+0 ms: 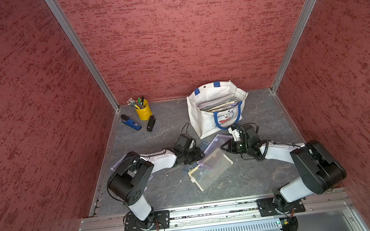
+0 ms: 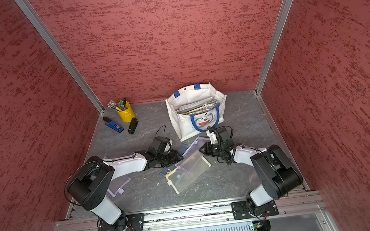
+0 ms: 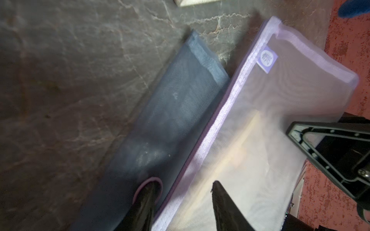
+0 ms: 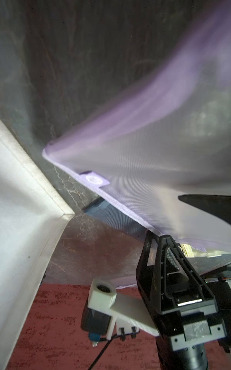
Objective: Put the pencil pouch into the canvas bag
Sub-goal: Pick up the pencil pouch.
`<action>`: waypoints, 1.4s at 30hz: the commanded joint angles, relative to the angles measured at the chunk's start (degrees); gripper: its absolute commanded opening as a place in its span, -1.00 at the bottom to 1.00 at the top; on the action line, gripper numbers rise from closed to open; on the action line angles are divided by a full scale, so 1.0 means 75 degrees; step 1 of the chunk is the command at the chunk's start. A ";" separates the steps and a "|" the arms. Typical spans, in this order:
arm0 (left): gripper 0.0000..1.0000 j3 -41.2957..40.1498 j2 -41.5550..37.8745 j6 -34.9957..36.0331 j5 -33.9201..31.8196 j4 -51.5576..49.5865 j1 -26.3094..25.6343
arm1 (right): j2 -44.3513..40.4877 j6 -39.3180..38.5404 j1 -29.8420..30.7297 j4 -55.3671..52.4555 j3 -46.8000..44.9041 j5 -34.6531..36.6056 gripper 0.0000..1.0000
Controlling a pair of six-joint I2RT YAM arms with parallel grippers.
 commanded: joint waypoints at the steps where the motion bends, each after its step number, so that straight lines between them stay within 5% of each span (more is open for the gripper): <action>1: -0.03 0.0243 -0.0191 0.0384 0.0008 -0.0522 -0.0032 | -0.0235 -0.0032 -0.0040 0.0175 0.0259 -0.0118 -0.99; 9: 0.31 0.0573 -0.2180 0.1104 0.0771 -0.1792 0.0961 | -0.2610 -0.0170 -0.0029 -0.0003 -0.0239 -0.0964 -1.00; 14: 0.70 0.0960 -0.3407 0.1826 0.2150 -0.2240 0.2142 | -0.3836 -0.0556 -0.0005 -0.0662 -0.0201 -0.2141 -1.00; 19: 0.99 0.1525 -0.3707 0.2119 0.3415 -0.2060 0.2491 | -0.4231 -0.0715 0.0058 -0.1097 0.0321 -0.3147 -1.00; 35: 0.99 0.1424 -0.2832 0.1253 0.4036 0.0834 0.1085 | -0.3348 0.0739 0.0393 0.1328 0.1508 -0.4040 -1.00; 42: 0.35 0.1163 -0.2819 0.0743 0.4356 0.2030 0.1085 | -0.3077 0.0467 0.0392 0.1117 0.1829 -0.3950 -1.00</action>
